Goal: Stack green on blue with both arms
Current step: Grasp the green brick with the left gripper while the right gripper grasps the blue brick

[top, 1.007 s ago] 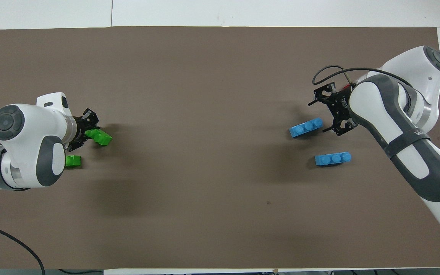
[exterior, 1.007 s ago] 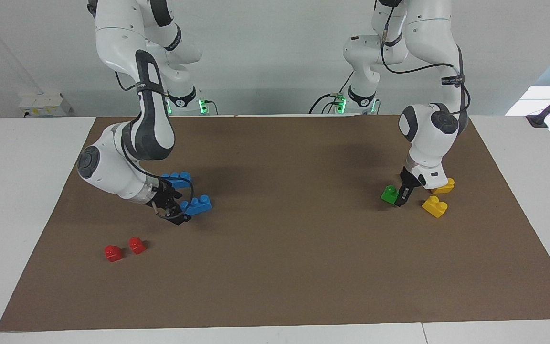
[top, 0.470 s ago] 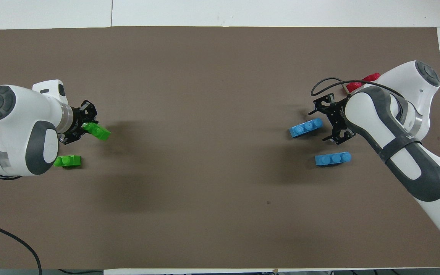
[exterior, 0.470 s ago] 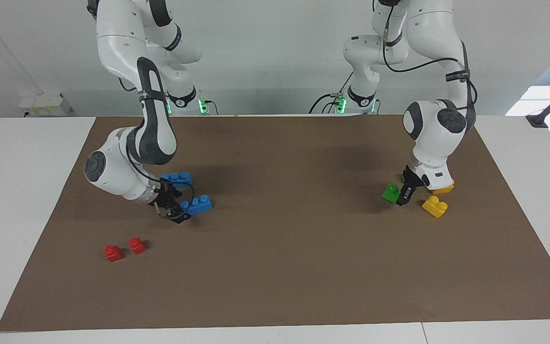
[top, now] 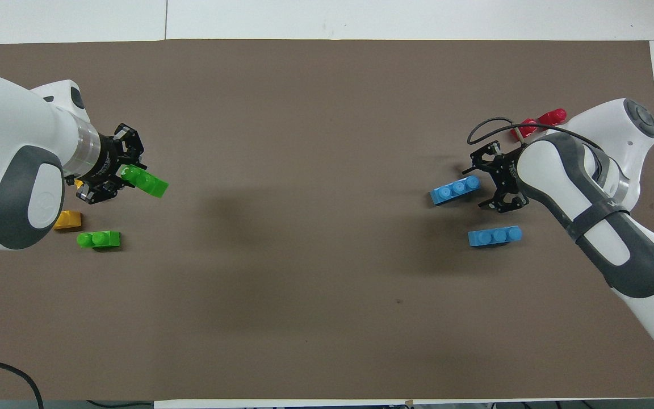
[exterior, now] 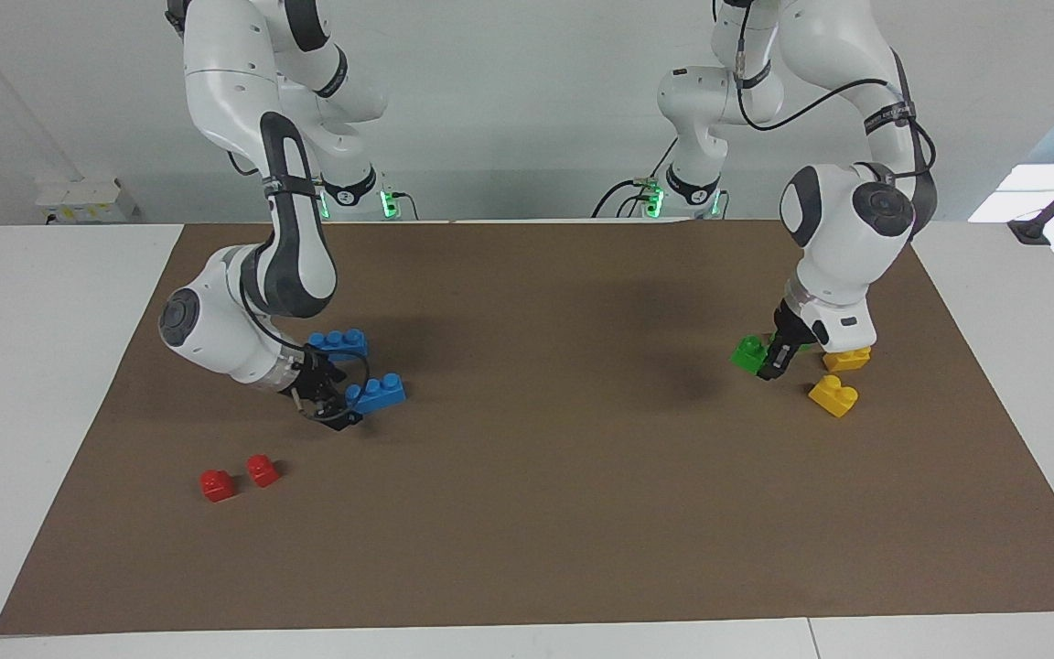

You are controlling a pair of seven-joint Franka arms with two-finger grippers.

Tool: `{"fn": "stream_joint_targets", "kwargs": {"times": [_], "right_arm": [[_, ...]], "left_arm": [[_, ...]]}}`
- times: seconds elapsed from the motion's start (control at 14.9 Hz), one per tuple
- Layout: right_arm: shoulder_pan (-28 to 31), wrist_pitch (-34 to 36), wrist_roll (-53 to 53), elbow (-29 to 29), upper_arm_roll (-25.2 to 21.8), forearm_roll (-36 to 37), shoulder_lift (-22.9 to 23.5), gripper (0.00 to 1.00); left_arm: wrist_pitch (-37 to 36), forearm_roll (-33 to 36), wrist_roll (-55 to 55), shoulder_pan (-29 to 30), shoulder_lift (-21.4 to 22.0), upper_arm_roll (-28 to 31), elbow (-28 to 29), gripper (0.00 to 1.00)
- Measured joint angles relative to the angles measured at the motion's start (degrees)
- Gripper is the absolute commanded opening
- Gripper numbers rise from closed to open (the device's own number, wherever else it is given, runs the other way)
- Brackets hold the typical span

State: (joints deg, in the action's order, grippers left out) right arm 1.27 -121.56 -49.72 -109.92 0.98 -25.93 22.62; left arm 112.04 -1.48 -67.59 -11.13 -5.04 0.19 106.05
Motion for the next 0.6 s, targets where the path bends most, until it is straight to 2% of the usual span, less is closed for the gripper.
{"fn": "stream_joint_targets", "kwargs": {"times": [0.4,0.54,0.6], "right_arm": [[0.33,0.01,0.33,-0.02,0.21,-0.49,-0.21,0.58],[0.24,0.01,0.34,-0.03,0.31,-0.66,-0.21,0.47],[0.16,0.01,0.35,-0.03,0.31,-0.69,-0.21,0.35]], "left_arm": [[-5.8,0.0,-17.65,-1.17,5.31,-3.07,-2.03,0.0],[-7.17,0.0,-23.0,-1.64,6.7,-3.47,-2.03,0.0],[-7.5,0.0,-25.05,-1.92,7.06,-3.72,-2.03,0.0]]}}
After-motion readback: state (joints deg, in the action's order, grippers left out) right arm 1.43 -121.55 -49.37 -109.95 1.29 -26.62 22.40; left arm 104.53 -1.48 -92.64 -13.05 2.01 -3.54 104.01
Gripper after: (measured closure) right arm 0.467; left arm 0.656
